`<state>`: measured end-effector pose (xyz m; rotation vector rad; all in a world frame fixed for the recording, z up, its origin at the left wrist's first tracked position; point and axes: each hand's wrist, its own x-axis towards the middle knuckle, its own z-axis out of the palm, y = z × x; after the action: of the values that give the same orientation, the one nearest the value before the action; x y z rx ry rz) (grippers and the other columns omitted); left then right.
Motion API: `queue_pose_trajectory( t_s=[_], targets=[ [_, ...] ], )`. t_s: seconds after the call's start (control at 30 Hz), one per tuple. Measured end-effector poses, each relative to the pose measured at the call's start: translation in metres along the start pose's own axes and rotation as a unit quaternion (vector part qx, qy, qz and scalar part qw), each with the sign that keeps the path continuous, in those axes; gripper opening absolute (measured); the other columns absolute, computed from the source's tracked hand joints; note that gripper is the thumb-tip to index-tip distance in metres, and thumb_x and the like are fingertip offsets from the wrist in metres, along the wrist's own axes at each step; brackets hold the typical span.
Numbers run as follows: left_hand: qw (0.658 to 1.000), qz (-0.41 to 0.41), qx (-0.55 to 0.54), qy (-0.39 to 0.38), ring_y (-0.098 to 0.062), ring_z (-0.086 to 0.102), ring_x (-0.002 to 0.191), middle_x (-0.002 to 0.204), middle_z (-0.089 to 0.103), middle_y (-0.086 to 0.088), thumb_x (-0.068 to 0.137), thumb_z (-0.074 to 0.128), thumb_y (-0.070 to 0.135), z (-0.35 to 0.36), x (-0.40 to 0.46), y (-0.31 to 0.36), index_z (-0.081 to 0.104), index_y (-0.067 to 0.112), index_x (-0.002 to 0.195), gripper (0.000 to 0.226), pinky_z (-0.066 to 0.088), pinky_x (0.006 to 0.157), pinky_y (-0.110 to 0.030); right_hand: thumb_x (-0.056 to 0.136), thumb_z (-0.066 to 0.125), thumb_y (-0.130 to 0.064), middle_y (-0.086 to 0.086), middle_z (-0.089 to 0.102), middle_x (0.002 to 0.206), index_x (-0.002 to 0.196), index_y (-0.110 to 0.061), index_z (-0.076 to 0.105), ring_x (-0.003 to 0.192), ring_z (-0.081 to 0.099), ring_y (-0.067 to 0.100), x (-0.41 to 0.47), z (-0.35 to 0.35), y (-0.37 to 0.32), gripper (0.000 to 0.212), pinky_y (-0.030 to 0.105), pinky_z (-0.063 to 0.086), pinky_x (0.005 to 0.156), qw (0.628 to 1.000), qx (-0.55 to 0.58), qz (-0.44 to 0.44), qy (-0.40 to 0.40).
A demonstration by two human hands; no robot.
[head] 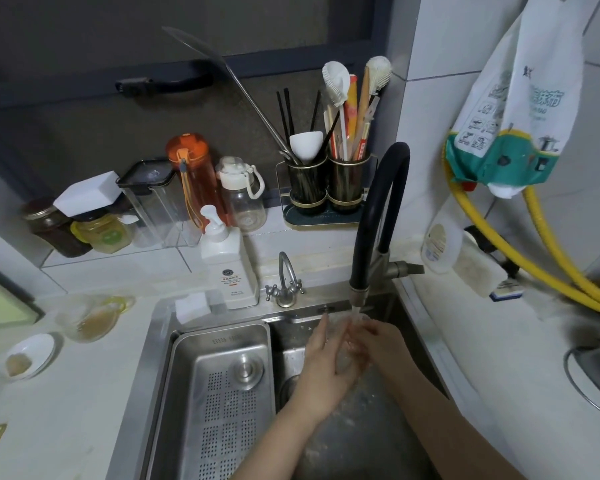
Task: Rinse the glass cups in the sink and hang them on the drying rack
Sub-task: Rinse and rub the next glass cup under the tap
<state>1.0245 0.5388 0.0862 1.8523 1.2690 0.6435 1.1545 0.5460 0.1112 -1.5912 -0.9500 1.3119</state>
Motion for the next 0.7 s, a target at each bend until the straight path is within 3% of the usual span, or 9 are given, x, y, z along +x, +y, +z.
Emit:
queue_pose_trajectory(
  t_s=[0.1, 0.23, 0.3, 0.4, 0.47, 0.53, 0.63, 0.7],
  targets=[
    [0.999, 0.021, 0.03, -0.024, -0.008, -0.002, 0.147, 0.157, -0.004, 0.013, 0.079, 0.073, 0.04, -0.001, -0.005, -0.008, 0.019, 0.041, 0.147, 0.087, 0.006, 0.116, -0.02, 0.096, 0.051, -0.012, 0.006, 0.072, 0.076, 0.094, -0.004, 0.07, 0.062, 0.069, 0.009, 0.001, -0.004, -0.004, 0.021, 0.017, 0.051, 0.052, 0.992, 0.106, 0.058, -0.029],
    [0.996, 0.055, 0.048, -0.055, -0.001, -0.004, 0.145, 0.157, -0.008, 0.019, 0.064, 0.076, 0.057, -0.015, 0.003, -0.008, 0.02, 0.06, 0.139, 0.094, 0.013, 0.118, -0.024, 0.096, 0.047, -0.01, 0.011, 0.074, 0.081, 0.098, 0.003, 0.069, 0.076, 0.07, 0.017, 0.002, -0.008, -0.006, 0.026, 0.026, 0.054, 0.069, 0.962, 0.245, 0.093, -0.078],
    [0.995, 0.065, 0.054, -0.056, -0.001, 0.005, 0.145, 0.158, 0.005, 0.016, 0.064, 0.076, 0.057, -0.022, 0.01, -0.008, 0.026, 0.063, 0.134, 0.086, 0.016, 0.117, -0.022, 0.096, 0.045, -0.011, 0.011, 0.073, 0.081, 0.094, 0.001, 0.069, 0.076, 0.065, 0.022, 0.003, -0.009, -0.008, 0.027, 0.028, 0.051, 0.067, 0.954, 0.273, 0.089, -0.09],
    [0.999, 0.027, -0.018, -0.005, 0.004, 0.03, 0.136, 0.137, 0.038, 0.026, 0.071, 0.081, 0.036, -0.029, 0.022, -0.003, 0.048, 0.047, 0.13, 0.069, 0.024, 0.114, -0.015, 0.099, 0.044, -0.019, 0.019, 0.071, 0.089, 0.1, 0.002, 0.067, 0.078, 0.066, 0.028, 0.005, -0.006, -0.01, 0.032, 0.033, 0.054, 0.066, 0.977, 0.184, 0.02, -0.109],
    [0.998, -0.01, -0.05, 0.037, 0.01, 0.05, 0.116, 0.119, 0.055, 0.026, 0.071, 0.083, 0.031, -0.032, 0.032, 0.003, 0.061, 0.033, 0.123, 0.057, 0.036, 0.109, -0.019, 0.099, 0.043, -0.023, 0.025, 0.067, 0.106, 0.108, 0.002, 0.064, 0.09, 0.067, 0.032, 0.007, -0.005, -0.009, 0.033, 0.039, 0.055, 0.08, 0.99, 0.077, -0.024, -0.115],
    [0.994, -0.053, -0.081, 0.051, 0.013, 0.06, 0.094, 0.104, 0.065, 0.019, 0.069, 0.084, 0.033, -0.03, 0.039, 0.007, 0.064, 0.029, 0.119, 0.054, 0.047, 0.098, -0.019, 0.099, 0.043, -0.024, 0.021, 0.068, 0.106, 0.11, -0.001, 0.064, 0.091, 0.068, 0.028, 0.009, -0.01, -0.008, 0.033, 0.038, 0.056, 0.08, 0.99, 0.039, -0.041, -0.127],
    [0.978, -0.12, -0.16, 0.064, -0.003, 0.063, 0.103, 0.11, 0.065, 0.012, 0.07, 0.082, 0.038, -0.017, 0.04, 0.007, 0.054, 0.029, 0.124, 0.061, 0.049, 0.093, -0.021, 0.1, 0.042, -0.018, 0.012, 0.072, 0.095, 0.108, 0.0, 0.065, 0.074, 0.07, 0.015, 0.011, -0.012, -0.009, 0.031, 0.025, 0.057, 0.064, 0.991, 0.064, -0.024, -0.118],
    [0.955, -0.143, -0.252, 0.07, -0.01, 0.063, 0.106, 0.112, 0.065, 0.007, 0.077, 0.077, 0.034, -0.005, 0.033, 0.003, 0.051, 0.031, 0.12, 0.05, 0.049, 0.087, -0.018, 0.099, 0.045, -0.02, 0.01, 0.075, 0.086, 0.1, -0.001, 0.069, 0.072, 0.07, 0.015, 0.012, -0.007, -0.008, 0.031, 0.024, 0.058, 0.065, 0.993, 0.079, -0.007, -0.084]
  ],
)
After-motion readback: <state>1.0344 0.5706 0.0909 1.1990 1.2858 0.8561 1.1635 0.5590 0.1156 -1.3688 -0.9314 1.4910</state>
